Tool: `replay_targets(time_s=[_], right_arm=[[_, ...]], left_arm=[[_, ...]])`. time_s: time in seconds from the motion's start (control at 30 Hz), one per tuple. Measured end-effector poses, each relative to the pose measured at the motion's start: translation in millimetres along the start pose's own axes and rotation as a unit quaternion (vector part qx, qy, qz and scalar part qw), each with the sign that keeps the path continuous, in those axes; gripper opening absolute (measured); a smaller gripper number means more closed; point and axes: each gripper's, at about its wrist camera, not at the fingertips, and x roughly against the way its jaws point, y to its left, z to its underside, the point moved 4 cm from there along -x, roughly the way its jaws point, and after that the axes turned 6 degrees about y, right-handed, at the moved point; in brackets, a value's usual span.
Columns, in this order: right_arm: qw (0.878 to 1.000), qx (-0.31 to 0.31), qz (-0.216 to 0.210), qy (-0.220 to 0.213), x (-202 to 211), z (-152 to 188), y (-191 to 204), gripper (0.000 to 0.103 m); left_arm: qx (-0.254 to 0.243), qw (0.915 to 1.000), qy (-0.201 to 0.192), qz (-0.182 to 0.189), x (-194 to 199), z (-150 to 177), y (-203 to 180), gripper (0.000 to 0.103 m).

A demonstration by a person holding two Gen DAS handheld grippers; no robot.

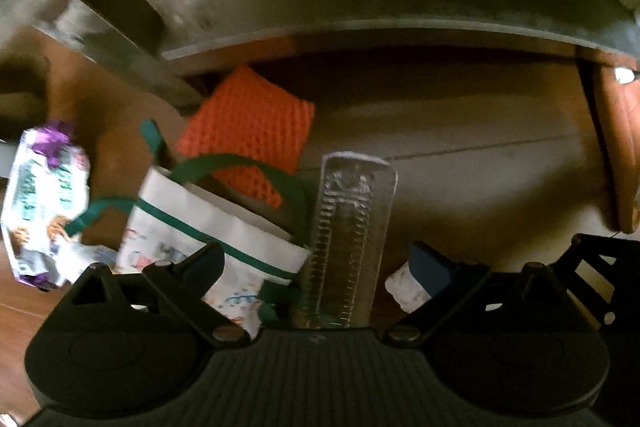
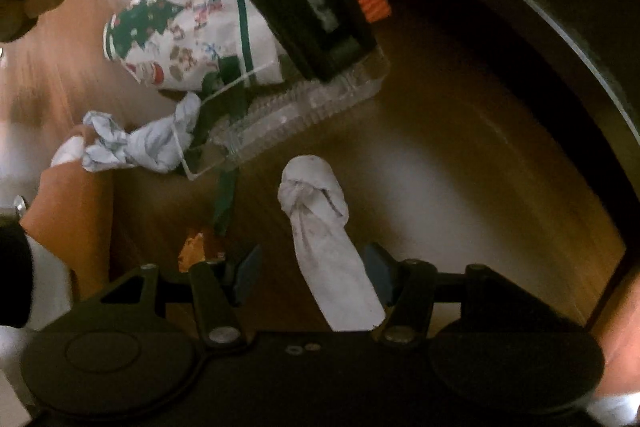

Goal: Collect trash
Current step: 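Grasp the clear plastic tray with the left tool while the right tool grasps the white sock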

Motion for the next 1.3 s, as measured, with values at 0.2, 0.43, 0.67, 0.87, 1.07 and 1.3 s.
replay_targets(time_s=[0.2,0.43,0.67,0.87,1.07,1.3], right_arm=[[0.999,0.051,0.015,-0.001,-19,-6,9,0.057],[0.998,0.068,0.014,-0.002,-36,-17,17,0.057],[0.998,0.063,0.013,0.000,-47,-26,9,0.055],[0.998,0.057,0.016,-0.004,-46,-28,6,0.018],[0.998,0.056,0.027,-0.006,-42,-26,5,0.009],[0.999,0.022,0.043,-0.016,-20,-20,-5,0.008]], left_arm=[[-0.002,0.9999,0.012,0.000,-26,-2,-7,0.099],[-0.007,0.9999,0.014,-0.003,-45,-4,-11,0.098],[0.003,0.9997,0.023,0.003,-57,-6,-13,0.070],[0.017,0.9991,0.028,0.026,-60,-6,-8,0.045],[0.030,0.9984,0.035,0.032,-58,-5,-2,0.039],[0.054,0.9968,0.038,0.045,-32,-4,7,0.039]])
